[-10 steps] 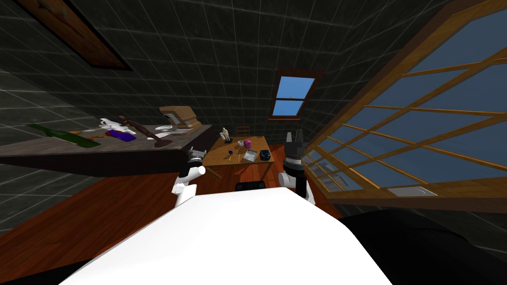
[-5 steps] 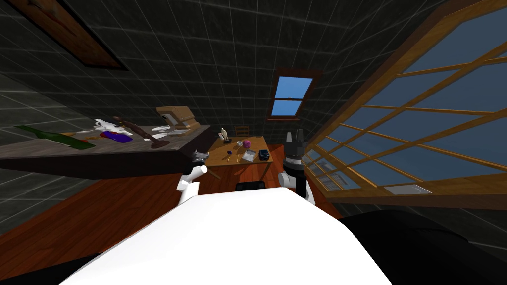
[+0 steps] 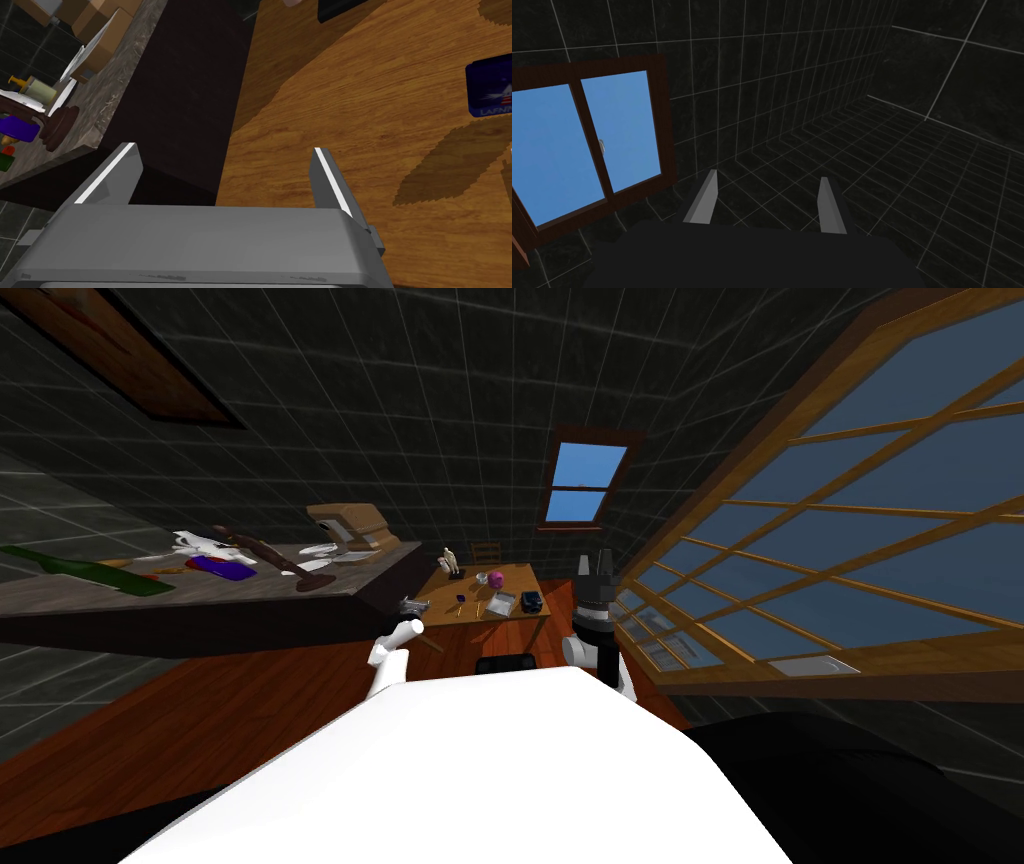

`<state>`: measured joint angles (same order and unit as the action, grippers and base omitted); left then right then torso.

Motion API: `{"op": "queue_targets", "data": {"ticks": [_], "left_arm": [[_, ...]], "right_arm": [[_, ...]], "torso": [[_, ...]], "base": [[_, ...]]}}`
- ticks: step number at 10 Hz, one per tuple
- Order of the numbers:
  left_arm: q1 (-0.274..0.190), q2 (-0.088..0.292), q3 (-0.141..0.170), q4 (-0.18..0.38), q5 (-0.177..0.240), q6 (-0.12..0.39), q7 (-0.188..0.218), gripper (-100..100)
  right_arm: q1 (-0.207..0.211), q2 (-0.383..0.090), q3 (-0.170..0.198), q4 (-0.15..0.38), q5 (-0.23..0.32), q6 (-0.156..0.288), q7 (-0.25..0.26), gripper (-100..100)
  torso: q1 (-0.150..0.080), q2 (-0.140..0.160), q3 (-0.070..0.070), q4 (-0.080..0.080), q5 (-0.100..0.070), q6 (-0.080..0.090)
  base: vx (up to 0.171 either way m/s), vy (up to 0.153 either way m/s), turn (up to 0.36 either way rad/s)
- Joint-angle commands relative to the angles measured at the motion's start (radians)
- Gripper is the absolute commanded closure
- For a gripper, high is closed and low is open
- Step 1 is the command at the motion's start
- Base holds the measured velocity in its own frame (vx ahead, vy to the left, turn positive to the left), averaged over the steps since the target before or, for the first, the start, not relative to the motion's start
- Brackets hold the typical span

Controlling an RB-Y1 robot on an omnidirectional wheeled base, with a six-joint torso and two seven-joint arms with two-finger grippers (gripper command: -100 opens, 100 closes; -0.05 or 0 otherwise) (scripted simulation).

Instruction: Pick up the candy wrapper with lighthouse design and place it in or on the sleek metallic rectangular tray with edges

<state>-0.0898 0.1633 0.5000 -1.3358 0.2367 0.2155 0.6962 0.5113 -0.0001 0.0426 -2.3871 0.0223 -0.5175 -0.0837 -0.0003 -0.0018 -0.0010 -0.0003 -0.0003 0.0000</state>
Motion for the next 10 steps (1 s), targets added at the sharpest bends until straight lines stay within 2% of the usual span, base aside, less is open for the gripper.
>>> {"op": "queue_targets", "data": {"ticks": [1,2,4,5,7,8,10], "left_arm": [[-0.034,-0.003,0.006,0.05,-0.005,0.046,0.048,-100],[-0.034,-0.003,0.006,0.076,-0.005,0.046,0.048,-100],[-0.082,-0.002,0.009,0.169,-0.014,0.096,0.106,-100],[-0.082,-0.002,0.009,0.172,-0.014,0.098,0.106,-100],[-0.126,-0.001,0.008,0.256,-0.026,0.143,0.159,-100],[-0.126,-0.001,0.008,0.26,-0.026,0.143,0.159,-100],[-0.165,0.001,0.004,0.335,-0.038,0.181,0.207,-100]], "right_arm": [[0.0,0.0,0.0,0.0,0.0,0.0,0.0,0],[0.0,0.0,0.0,0.0,0.0,0.0,0.0,0],[0.0,0.0,0.0,0.0,0.0,0.0,0.0,0],[0.0,0.0,0.0,0.0,0.0,0.0,0.0,0],[0.0,0.0,0.0,0.0,0.0,0.0,0.0,0],[0.0,0.0,0.0,0.0,0.0,0.0,0.0,0],[0.0,0.0,0.0,0.0,0.0,0.0,0.0,0]], "torso": [[0.0,0.0,0.0,0.0,0.0,0.0],[0.0,-0.001,0.0,0.0,0.0,0.0],[0.001,-0.001,0.0,0.0,0.0,0.0],[0.001,-0.001,-0.001,0.0,0.0,0.0],[0.001,-0.001,-0.001,0.0,0.0,0.0],[0.001,-0.001,-0.001,0.0,0.0,0.0],[0.001,-0.001,0.0,0.0,0.0,0.0]], "base": [[0.034,-0.003,-0.079],[0.027,0.0,-0.032],[0.032,0.002,-0.068],[0.031,0.009,-0.027],[0.039,0.013,-0.061],[0.033,0.014,-0.043],[0.034,0.014,-0.074]]}}
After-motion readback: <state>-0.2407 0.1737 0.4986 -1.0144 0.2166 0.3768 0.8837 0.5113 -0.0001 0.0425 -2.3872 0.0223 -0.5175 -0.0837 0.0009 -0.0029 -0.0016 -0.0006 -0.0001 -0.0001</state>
